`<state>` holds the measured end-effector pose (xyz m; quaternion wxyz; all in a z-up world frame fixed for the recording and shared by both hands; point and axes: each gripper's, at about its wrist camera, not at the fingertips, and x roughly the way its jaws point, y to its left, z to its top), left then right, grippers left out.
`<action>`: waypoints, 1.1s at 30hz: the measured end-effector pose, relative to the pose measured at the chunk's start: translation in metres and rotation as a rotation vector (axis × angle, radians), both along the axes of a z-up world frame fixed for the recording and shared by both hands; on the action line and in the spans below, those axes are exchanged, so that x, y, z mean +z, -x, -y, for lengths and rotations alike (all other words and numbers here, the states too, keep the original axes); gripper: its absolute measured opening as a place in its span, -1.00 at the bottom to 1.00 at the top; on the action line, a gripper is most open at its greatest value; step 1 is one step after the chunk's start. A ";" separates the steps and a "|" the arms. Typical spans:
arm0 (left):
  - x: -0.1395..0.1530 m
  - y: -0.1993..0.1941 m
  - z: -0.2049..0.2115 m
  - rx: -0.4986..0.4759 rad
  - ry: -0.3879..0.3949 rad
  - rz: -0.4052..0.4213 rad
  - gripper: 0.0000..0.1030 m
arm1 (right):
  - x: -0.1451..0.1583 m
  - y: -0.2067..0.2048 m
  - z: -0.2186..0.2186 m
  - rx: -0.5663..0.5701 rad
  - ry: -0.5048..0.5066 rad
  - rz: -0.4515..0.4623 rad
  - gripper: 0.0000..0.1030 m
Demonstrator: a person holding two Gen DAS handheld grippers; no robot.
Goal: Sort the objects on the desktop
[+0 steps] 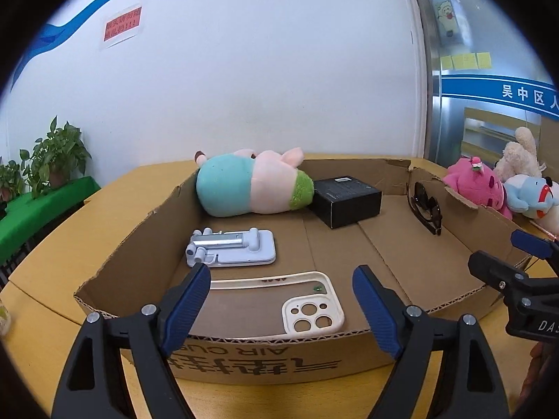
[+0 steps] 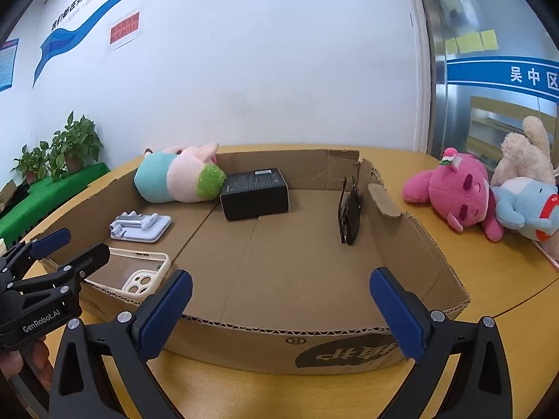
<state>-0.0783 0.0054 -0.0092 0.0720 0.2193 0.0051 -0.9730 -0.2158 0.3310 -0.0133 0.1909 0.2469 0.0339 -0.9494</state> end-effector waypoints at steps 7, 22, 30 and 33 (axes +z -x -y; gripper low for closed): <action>-0.001 0.002 0.000 0.001 0.001 0.007 0.73 | -0.004 -0.005 -0.001 0.000 0.010 -0.039 1.00; -0.003 0.002 0.002 0.005 -0.003 0.008 0.73 | -0.003 -0.006 -0.001 0.004 0.012 -0.042 1.00; -0.003 0.003 0.003 0.006 -0.003 0.008 0.73 | -0.003 -0.006 -0.001 0.004 0.015 -0.042 1.00; -0.003 0.003 0.003 0.006 -0.004 0.008 0.73 | -0.003 -0.006 -0.001 0.008 0.019 -0.041 1.00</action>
